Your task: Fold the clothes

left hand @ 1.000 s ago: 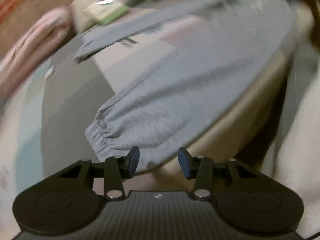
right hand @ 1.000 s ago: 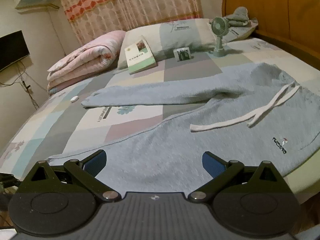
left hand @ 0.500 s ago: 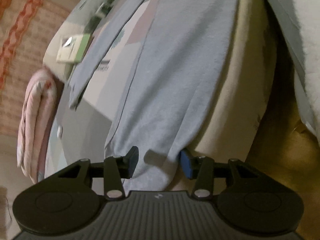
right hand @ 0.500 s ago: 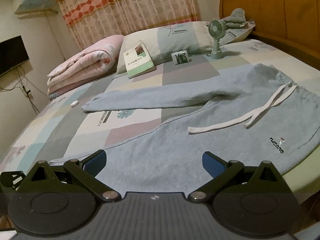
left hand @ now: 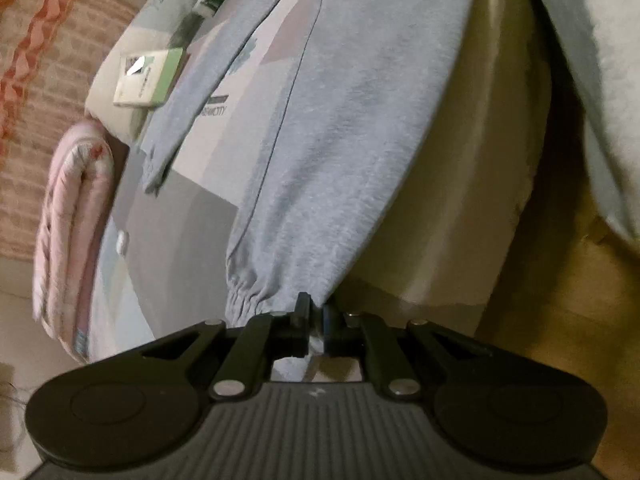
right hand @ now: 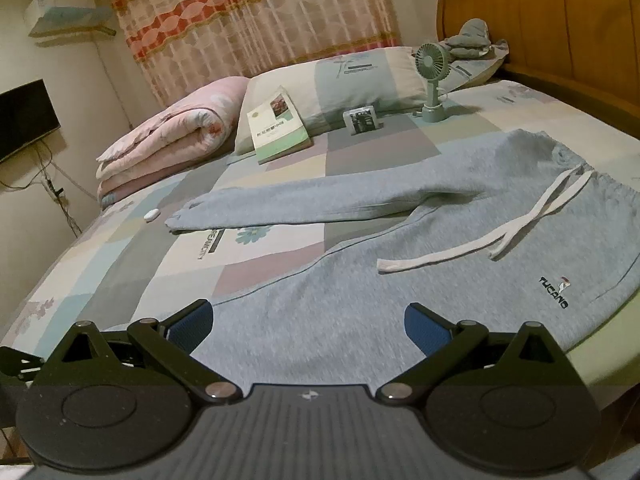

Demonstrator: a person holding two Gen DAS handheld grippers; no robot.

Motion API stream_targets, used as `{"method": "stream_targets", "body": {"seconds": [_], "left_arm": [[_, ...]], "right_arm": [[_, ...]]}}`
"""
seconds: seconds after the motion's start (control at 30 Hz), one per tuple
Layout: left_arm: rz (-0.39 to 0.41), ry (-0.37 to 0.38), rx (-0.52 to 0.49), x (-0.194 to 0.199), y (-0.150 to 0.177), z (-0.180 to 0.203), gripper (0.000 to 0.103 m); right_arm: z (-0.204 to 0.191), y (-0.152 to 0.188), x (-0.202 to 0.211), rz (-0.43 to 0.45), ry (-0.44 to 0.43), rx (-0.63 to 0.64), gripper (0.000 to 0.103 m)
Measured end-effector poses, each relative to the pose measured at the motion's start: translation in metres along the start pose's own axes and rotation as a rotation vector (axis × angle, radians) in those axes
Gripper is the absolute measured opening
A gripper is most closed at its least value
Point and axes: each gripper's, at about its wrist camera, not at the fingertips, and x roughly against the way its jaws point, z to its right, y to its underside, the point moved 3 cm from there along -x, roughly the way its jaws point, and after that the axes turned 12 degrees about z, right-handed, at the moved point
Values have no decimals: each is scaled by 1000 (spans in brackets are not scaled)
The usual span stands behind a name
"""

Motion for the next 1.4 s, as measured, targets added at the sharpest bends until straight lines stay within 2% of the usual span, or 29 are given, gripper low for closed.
{"method": "stream_targets", "body": {"seconds": [0.03,0.1,0.23,0.3,0.37,0.43,0.5,0.63,0.73,0.83,0.97,1.0,1.03,1.1,1.17,1.23,1.3,1.4], "left_arm": [[-8,25,16,0,3,2,6],[-17,28,23,-5,8,6,16],[-18,80,45,8,11,1,20],[-3,104,84,22,9,-16,21],[33,71,146,31,4,-40,24],[83,27,217,37,-3,-63,32],[148,-9,316,34,-15,-81,48],[256,54,502,-1,-43,-88,49],[226,83,587,-43,-52,-76,49],[172,98,712,-71,-39,-69,50],[131,70,857,-75,-12,-77,60],[114,59,885,-74,-6,-80,62],[97,49,905,-72,0,-81,64],[56,26,937,-69,10,-82,70],[5,20,968,-69,11,-87,69],[-21,-2,938,-69,-6,-91,61],[21,-19,872,-66,-32,-96,61],[164,86,835,-66,-89,-103,64]], "right_arm": [[0,0,0,-2,-1,-2,103],[1,1,-1,-3,-4,-5,103],[4,2,-1,-7,7,-1,103],[7,2,0,-4,13,-6,103],[11,4,-3,-13,21,-16,103],[13,6,-6,-31,35,-12,103],[14,9,-11,-52,46,23,103],[13,13,-36,-117,64,116,103],[8,13,-66,-168,70,198,103],[5,21,-102,-214,86,304,103],[13,45,-136,-314,135,411,103],[19,52,-138,-352,148,410,103],[27,55,-132,-335,133,366,103],[37,60,-115,-319,122,356,103],[40,64,-102,-328,129,393,103],[43,57,-93,-334,139,385,103],[49,44,-86,-299,164,373,103],[69,28,-83,-254,237,332,103]]}}
